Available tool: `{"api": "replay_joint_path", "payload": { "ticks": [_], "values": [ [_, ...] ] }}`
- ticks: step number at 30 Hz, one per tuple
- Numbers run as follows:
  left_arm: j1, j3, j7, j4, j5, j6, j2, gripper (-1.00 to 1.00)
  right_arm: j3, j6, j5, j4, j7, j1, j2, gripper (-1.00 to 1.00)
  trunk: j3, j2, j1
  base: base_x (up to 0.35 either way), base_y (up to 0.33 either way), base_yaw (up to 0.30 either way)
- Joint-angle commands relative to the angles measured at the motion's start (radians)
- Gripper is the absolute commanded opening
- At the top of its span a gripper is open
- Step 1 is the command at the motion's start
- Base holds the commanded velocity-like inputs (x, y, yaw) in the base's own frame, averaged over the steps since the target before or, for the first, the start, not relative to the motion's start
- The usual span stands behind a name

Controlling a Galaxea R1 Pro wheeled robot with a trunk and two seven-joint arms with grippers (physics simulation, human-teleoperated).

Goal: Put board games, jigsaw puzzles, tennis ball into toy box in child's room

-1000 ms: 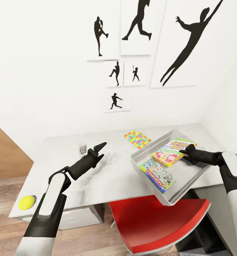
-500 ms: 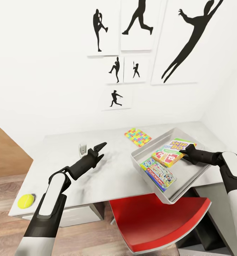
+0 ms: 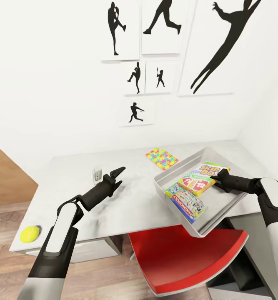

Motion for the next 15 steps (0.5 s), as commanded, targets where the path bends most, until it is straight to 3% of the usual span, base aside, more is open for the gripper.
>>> {"api": "replay_joint_path", "payload": {
  "ticks": [1,8,15],
  "values": [
    [-0.001,0.001,0.002,0.000,0.004,0.004,0.000,1.00,-0.002,0.005,0.007,-0.001,-0.011,-0.001,0.000,-1.00,-0.002,-0.002,0.001,0.000,0.000,0.000],
    [-0.002,0.001,0.002,-0.001,0.004,0.005,-0.002,1.00,-0.003,0.005,0.007,-0.001,0.020,0.001,0.001,-1.00,-0.004,-0.002,0.001,0.000,0.000,0.000],
    [-0.002,-0.007,0.002,-0.001,0.004,0.005,-0.001,1.00,-0.005,0.002,0.008,0.000,0.105,0.004,0.001,-1.00,-0.005,-0.002,0.001,0.000,0.000,0.000]
  ]
}}
